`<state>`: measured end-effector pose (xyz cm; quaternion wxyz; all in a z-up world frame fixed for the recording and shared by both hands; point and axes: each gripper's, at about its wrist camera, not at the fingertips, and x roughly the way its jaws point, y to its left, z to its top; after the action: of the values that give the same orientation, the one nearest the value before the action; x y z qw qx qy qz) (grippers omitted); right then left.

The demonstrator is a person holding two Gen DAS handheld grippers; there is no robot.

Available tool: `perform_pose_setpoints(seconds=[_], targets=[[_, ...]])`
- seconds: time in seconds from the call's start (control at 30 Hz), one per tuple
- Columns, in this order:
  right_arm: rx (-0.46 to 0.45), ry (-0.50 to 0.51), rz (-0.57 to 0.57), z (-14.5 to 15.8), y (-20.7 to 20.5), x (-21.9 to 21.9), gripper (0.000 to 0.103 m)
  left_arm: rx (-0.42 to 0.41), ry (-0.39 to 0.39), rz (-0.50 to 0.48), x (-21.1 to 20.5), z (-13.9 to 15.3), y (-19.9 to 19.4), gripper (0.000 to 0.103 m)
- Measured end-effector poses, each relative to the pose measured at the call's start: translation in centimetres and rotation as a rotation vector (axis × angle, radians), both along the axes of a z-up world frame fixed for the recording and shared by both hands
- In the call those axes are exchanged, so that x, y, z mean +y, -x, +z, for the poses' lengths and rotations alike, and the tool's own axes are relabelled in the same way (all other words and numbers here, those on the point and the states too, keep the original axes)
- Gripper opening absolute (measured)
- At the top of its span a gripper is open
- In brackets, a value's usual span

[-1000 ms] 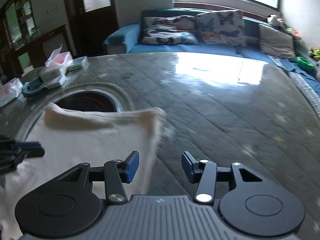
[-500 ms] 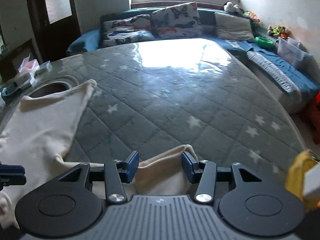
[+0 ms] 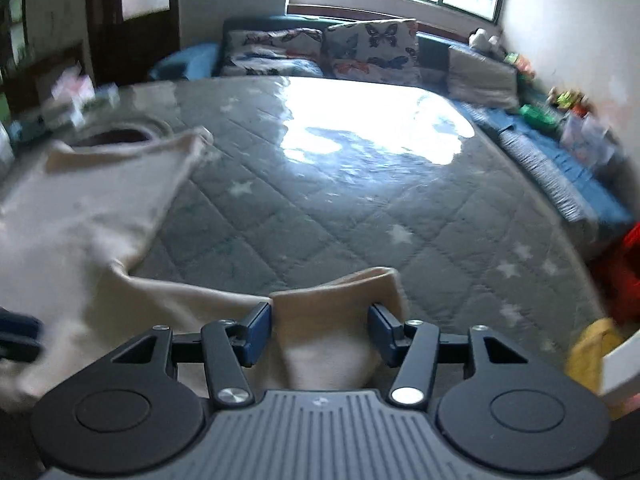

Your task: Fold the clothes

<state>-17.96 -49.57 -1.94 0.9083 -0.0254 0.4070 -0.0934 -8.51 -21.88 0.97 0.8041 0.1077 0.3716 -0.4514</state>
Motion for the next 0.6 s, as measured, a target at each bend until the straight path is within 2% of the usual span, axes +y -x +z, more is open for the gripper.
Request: perform_pose_setpoints(seconds=[0.1, 0.33, 0.43, 0.6], targets=[[-0.008, 0.065, -0.058, 0.6, 0.5, -0.5, 0.047, 0.0, 0.002, 0.001, 0.0, -0.1, 0.0, 0.016], [-0.049, 0.176, -0.199, 2.5, 2.2, -2.1, 0.047, -0.003, 0.004, -0.005, 0.1, -0.1, 0.1, 0.017], [-0.087, 0.147, -0.186, 3.1, 2.4, -1.7, 0.047, -0.006, 0.003, -0.008, 0.0, -0.1, 0.2, 0.018], [-0.083, 0.024, -0.03, 2.6, 1.1, 0.7, 0.047, -0.008, 0.002, -0.005, -0.1, 0.0, 0.3, 0.018]])
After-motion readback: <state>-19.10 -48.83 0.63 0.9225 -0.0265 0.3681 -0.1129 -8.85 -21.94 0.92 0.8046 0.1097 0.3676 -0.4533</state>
